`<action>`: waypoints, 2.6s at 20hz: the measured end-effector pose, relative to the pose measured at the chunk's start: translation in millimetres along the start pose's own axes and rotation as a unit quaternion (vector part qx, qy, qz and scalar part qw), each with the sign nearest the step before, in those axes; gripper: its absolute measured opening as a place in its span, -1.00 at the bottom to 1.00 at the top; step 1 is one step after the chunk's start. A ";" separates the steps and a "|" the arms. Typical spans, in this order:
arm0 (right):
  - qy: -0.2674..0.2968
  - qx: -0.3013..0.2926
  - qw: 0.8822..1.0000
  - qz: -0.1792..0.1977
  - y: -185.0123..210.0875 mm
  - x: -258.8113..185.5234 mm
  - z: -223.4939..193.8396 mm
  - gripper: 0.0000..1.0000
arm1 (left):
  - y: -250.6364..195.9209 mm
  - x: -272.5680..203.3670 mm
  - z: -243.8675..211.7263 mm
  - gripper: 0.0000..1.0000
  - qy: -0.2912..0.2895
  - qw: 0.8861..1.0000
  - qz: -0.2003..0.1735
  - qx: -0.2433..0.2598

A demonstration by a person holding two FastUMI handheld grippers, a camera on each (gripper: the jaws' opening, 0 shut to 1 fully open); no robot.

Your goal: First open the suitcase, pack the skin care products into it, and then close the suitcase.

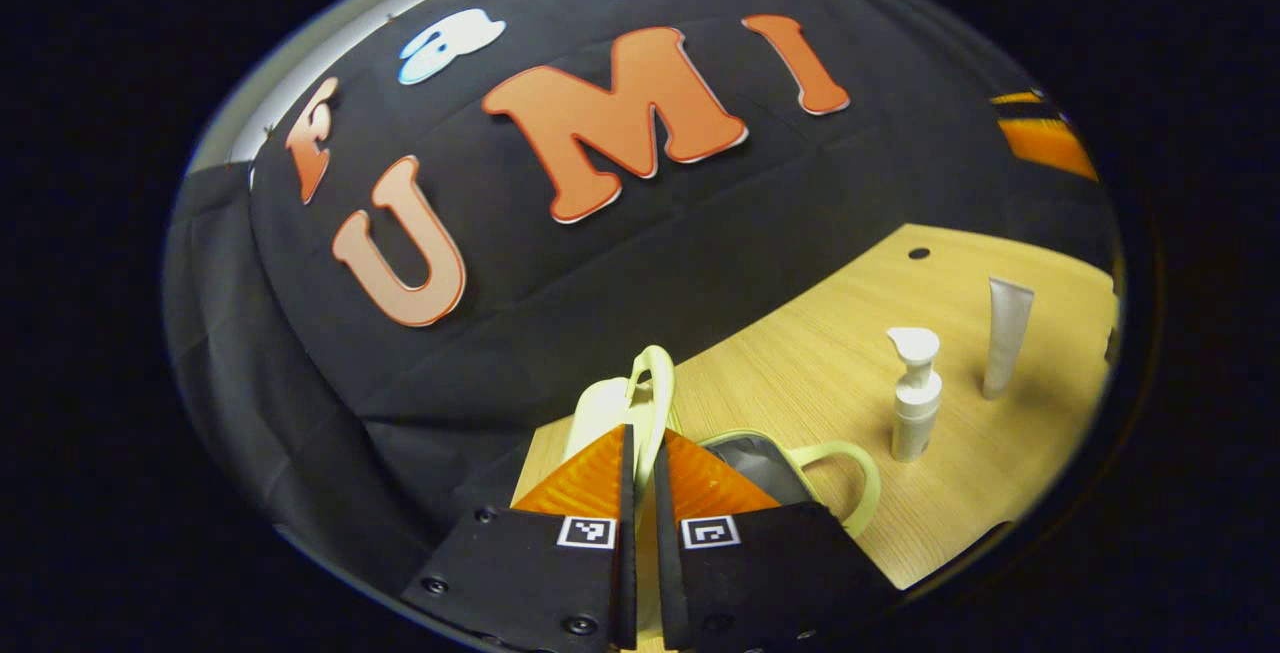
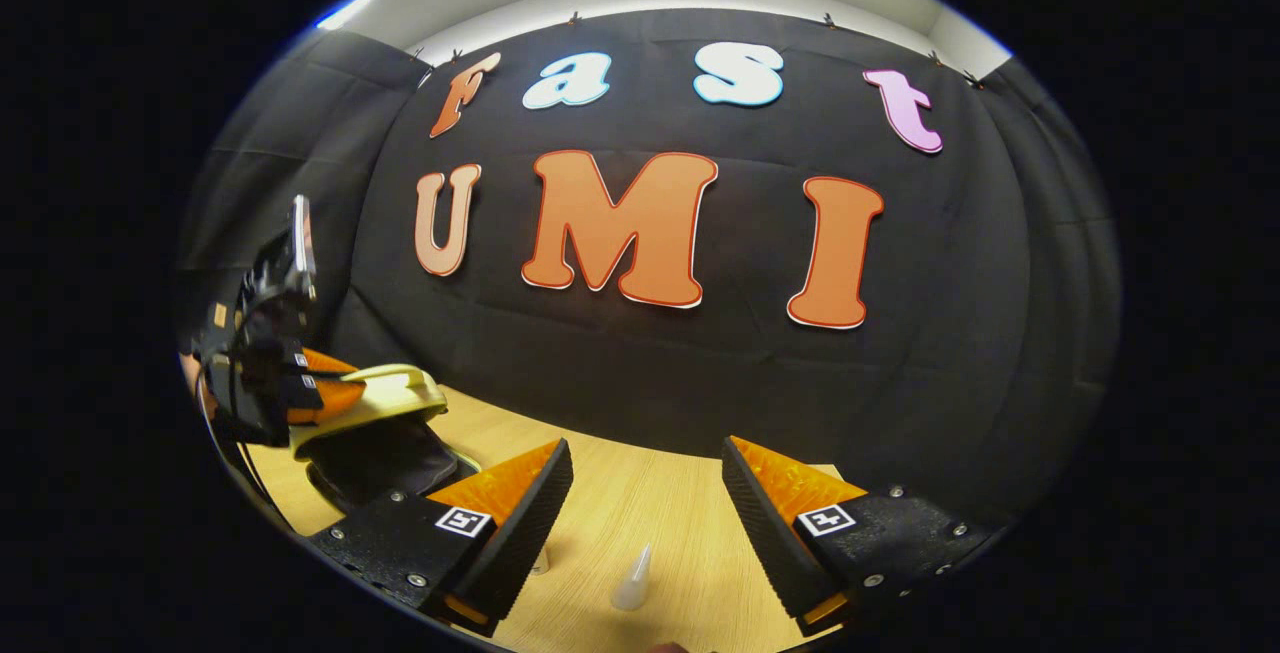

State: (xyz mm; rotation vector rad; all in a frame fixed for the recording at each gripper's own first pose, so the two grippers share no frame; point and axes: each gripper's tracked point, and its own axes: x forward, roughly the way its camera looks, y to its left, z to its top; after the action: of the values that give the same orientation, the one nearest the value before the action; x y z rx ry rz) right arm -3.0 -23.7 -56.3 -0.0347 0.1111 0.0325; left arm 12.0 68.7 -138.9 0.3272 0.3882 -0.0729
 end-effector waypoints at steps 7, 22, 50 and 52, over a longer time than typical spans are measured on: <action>0.019 -0.010 1.000 -0.009 40.6 12.8 0.0 0.92 | 104.5 2.8 -3.6 -0.77 -0.024 0.994 0.020 -0.101; 0.044 -0.010 0.997 -0.057 97.8 34.9 5.6 0.92 | 303.2 55.4 -203.9 -0.92 0.082 0.939 0.087 -0.322; 0.061 -0.022 0.995 -0.070 81.2 33.5 -13.6 0.92 | 283.1 48.3 -248.6 0.96 0.126 0.937 0.129 -0.299; 0.053 -0.015 0.996 -0.065 77.2 33.8 -15.2 0.92 | 278.0 47.2 -210.1 0.96 0.084 0.948 0.135 -0.275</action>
State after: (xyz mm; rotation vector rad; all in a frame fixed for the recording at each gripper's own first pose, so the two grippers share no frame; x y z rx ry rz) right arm 26.2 53.9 -77.7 -0.0745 0.2151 -0.0972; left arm 16.7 399.7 -257.4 -0.1711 0.5114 0.3306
